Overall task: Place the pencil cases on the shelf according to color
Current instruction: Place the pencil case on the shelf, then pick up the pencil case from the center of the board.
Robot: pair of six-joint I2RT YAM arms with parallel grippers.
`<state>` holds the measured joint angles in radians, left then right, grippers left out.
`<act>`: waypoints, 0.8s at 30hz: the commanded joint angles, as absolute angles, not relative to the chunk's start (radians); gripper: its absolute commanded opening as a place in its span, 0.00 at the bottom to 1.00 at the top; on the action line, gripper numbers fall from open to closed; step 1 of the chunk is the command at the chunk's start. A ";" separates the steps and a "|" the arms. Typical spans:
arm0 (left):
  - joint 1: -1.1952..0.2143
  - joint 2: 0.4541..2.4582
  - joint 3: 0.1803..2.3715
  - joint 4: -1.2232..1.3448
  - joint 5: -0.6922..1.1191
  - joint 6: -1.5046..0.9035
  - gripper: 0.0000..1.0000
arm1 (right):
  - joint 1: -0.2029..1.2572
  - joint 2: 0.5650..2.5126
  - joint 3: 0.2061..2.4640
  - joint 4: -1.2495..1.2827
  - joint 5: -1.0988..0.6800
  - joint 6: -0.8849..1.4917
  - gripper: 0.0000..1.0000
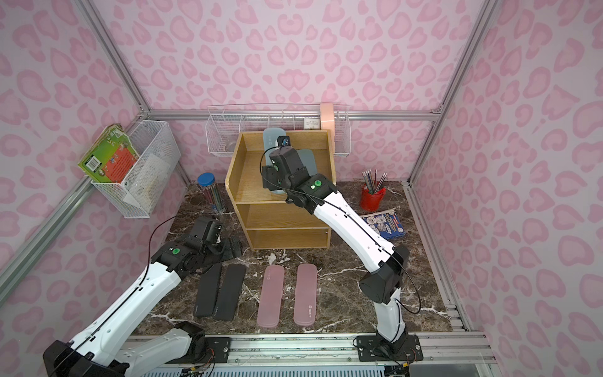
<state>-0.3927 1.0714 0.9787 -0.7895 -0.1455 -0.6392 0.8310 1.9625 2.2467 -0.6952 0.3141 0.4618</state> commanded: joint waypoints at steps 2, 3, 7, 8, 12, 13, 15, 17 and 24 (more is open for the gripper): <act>-0.392 1.062 0.976 -0.793 -0.142 -0.616 0.99 | 0.839 1.952 2.247 -0.726 0.296 0.474 0.89; -0.392 1.060 0.973 -0.795 -0.143 -0.615 0.99 | 0.842 1.945 2.250 -0.715 0.297 0.468 0.90; -0.392 1.039 0.959 -0.800 -0.145 -0.622 0.99 | 0.871 1.901 2.279 -0.692 0.330 0.432 0.92; -0.392 1.032 0.954 -0.798 -0.148 -0.625 0.99 | 0.888 1.887 2.285 -0.689 0.351 0.419 0.93; -0.392 1.020 0.942 -0.797 -0.152 -0.626 0.99 | 0.980 1.801 2.264 -0.706 0.476 0.377 0.95; -0.392 1.018 0.942 -0.799 -0.152 -0.628 0.99 | 1.002 1.776 2.245 -0.715 0.505 0.381 0.95; -0.392 1.019 0.939 -0.808 -0.154 -0.633 0.99 | 1.055 1.707 2.149 -0.730 0.567 0.402 0.96; -0.392 1.017 0.935 -0.812 -0.153 -0.636 0.99 | 1.104 1.628 2.011 -0.730 0.630 0.451 0.97; -0.392 0.994 0.898 -0.818 -0.166 -0.659 0.99 | 1.238 1.355 1.442 -0.746 0.660 0.809 0.97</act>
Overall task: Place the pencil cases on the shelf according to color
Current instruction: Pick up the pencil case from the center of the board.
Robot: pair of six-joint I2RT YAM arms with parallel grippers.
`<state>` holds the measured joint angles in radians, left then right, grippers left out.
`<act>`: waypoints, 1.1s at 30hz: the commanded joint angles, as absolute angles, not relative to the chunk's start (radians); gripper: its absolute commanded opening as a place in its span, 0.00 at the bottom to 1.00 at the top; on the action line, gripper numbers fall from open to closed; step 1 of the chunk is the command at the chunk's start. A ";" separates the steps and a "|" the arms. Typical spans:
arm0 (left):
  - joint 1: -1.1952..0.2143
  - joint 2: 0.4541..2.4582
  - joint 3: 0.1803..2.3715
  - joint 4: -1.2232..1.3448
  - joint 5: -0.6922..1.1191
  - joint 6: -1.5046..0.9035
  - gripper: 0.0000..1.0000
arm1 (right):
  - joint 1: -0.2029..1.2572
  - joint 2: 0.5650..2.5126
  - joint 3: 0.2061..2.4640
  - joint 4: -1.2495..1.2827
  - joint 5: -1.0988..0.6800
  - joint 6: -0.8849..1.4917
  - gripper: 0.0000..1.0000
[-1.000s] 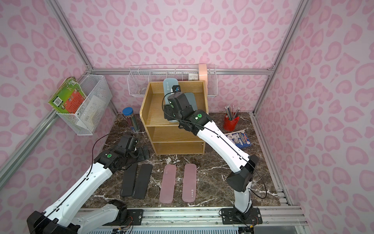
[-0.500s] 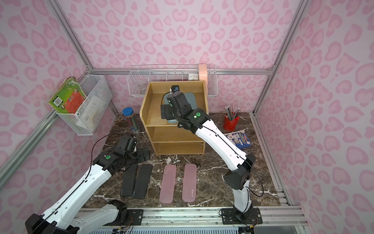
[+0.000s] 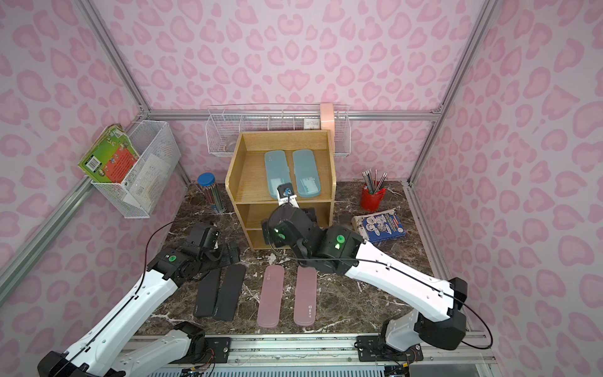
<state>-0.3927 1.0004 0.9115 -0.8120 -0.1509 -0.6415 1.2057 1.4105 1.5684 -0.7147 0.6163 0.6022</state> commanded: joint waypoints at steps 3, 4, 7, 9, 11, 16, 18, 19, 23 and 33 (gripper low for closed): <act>-0.392 1.001 0.888 -0.812 -0.153 -0.666 0.99 | 1.291 1.295 1.242 -0.773 0.646 0.980 0.97; -0.392 1.006 0.888 -0.811 -0.144 -0.669 0.99 | 1.300 1.285 1.190 -0.763 0.624 1.014 0.97; -0.393 1.023 0.888 -0.809 -0.121 -0.673 0.99 | 1.316 1.280 1.047 -0.711 0.546 1.078 0.97; -0.391 1.034 0.889 -0.809 -0.114 -0.676 0.99 | 1.318 1.301 0.988 -0.685 0.493 1.105 0.97; -0.392 1.039 0.888 -0.810 -0.113 -0.678 0.99 | 1.317 1.331 0.954 -0.661 0.449 1.119 0.98; -0.393 1.036 0.868 -0.798 -0.117 -0.694 0.99 | 1.308 1.447 0.935 -0.631 0.377 1.132 1.00; -0.392 1.039 0.862 -0.786 -0.114 -0.695 0.99 | 1.290 1.491 0.943 -0.629 0.342 1.124 0.99; -0.392 1.044 0.862 -0.784 -0.112 -0.694 0.99 | 1.280 1.510 0.944 -0.616 0.314 1.112 1.00; -0.393 1.071 0.871 -0.785 -0.104 -0.686 0.99 | 1.270 1.545 0.936 -0.554 0.271 1.106 0.99; -0.392 1.051 0.862 -0.794 -0.107 -0.682 0.99 | 1.225 1.572 0.846 -0.499 0.229 1.122 0.99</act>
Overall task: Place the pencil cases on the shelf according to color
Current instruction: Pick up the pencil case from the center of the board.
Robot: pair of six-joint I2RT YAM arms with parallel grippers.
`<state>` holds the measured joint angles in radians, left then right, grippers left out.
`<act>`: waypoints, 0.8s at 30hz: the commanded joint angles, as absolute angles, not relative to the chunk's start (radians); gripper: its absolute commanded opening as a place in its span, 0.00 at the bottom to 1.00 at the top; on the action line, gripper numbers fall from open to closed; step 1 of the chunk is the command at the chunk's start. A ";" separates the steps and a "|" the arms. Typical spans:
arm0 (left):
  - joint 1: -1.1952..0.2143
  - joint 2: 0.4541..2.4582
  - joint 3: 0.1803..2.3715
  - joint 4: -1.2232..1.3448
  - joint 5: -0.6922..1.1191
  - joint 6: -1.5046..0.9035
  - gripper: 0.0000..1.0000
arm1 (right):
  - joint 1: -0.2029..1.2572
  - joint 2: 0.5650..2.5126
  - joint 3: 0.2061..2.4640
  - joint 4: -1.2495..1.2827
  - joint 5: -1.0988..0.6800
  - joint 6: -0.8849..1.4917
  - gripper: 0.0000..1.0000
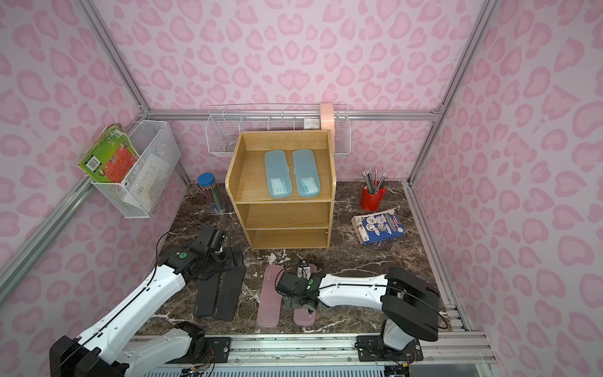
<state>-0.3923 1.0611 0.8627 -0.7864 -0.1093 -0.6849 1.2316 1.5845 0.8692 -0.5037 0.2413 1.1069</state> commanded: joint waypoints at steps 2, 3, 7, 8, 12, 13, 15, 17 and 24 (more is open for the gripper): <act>-0.393 1.044 0.861 -0.798 -0.110 -0.681 0.99 | 1.209 1.538 0.806 -0.496 0.232 1.129 1.00; -0.393 1.041 0.859 -0.798 -0.111 -0.681 0.99 | 1.197 1.515 0.783 -0.493 0.232 1.130 0.99; -0.394 1.039 0.860 -0.804 -0.117 -0.678 0.99 | 1.181 1.417 0.747 -0.485 0.250 1.086 0.99; -0.393 1.040 0.862 -0.804 -0.118 -0.677 0.99 | 1.184 1.399 0.750 -0.487 0.256 1.078 1.00; -0.394 1.041 0.858 -0.808 -0.132 -0.679 0.99 | 1.217 1.381 0.790 -0.514 0.263 1.082 0.99; -0.394 1.039 0.854 -0.808 -0.135 -0.678 0.99 | 1.234 1.393 0.803 -0.518 0.267 1.087 0.99; -0.393 1.034 0.845 -0.807 -0.136 -0.681 0.99 | 1.264 1.422 0.821 -0.523 0.263 1.098 0.99; -0.394 1.033 0.835 -0.802 -0.133 -0.683 0.99 | 1.277 1.460 0.827 -0.537 0.251 1.125 0.99; -0.394 1.047 0.839 -0.807 -0.135 -0.668 0.99 | 1.305 1.486 0.775 -0.567 0.243 1.205 0.99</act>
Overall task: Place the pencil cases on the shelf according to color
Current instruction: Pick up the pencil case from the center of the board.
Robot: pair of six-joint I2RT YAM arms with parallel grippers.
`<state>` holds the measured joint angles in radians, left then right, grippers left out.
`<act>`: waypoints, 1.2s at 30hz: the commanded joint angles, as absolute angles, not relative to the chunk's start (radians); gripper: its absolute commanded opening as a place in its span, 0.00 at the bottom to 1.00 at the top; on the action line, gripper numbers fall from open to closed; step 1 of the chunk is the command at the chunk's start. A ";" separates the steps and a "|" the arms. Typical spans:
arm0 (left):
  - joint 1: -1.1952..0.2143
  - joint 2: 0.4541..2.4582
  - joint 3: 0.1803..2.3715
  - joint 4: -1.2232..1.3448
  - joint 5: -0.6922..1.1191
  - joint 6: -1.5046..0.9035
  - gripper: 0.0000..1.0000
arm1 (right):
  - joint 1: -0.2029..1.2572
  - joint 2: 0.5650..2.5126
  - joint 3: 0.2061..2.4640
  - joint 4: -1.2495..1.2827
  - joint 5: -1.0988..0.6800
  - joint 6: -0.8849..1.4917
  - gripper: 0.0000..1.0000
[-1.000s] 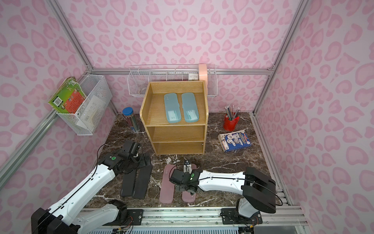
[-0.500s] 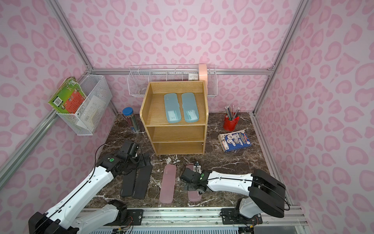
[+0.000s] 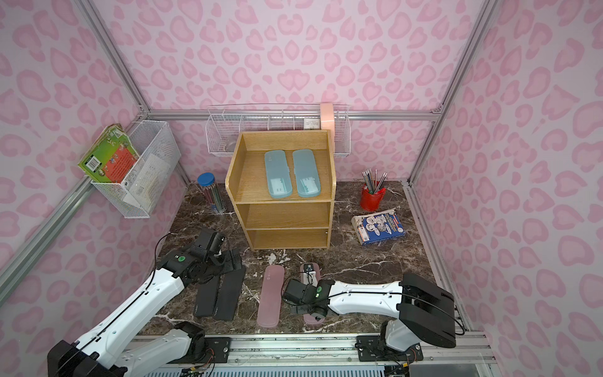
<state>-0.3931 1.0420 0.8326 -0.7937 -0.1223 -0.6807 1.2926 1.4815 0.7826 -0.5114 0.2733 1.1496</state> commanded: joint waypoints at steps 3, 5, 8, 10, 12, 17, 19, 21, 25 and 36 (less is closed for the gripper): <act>-0.394 1.041 0.832 -0.803 -0.137 -0.672 0.99 | 1.313 1.503 0.780 -0.572 0.241 1.198 0.99; -0.394 1.039 0.826 -0.797 -0.134 -0.675 0.99 | 1.317 1.525 0.771 -0.556 0.230 1.196 0.99; -0.393 1.044 0.825 -0.797 -0.130 -0.674 0.99 | 1.331 1.553 0.761 -0.551 0.227 1.221 0.99; -0.394 1.045 0.827 -0.797 -0.129 -0.673 0.99 | 1.343 1.556 0.749 -0.540 0.228 1.239 0.99; -0.394 1.045 0.828 -0.798 -0.123 -0.673 0.99 | 1.351 1.554 0.725 -0.508 0.215 1.251 0.98; -0.394 1.036 0.829 -0.805 -0.120 -0.673 0.99 | 1.370 1.575 0.714 -0.466 0.224 1.267 0.90; -0.393 1.027 0.826 -0.807 -0.124 -0.674 0.99 | 1.377 1.583 0.722 -0.468 0.243 1.273 0.83; -0.393 1.022 0.826 -0.807 -0.124 -0.675 0.99 | 1.381 1.582 0.736 -0.480 0.264 1.277 0.76; -0.393 1.023 0.841 -0.814 -0.129 -0.673 0.99 | 1.402 1.543 0.798 -0.584 0.355 1.296 0.64; -0.394 1.055 0.873 -0.799 -0.164 -0.670 0.99 | 1.426 1.418 1.053 -0.898 0.562 1.290 0.63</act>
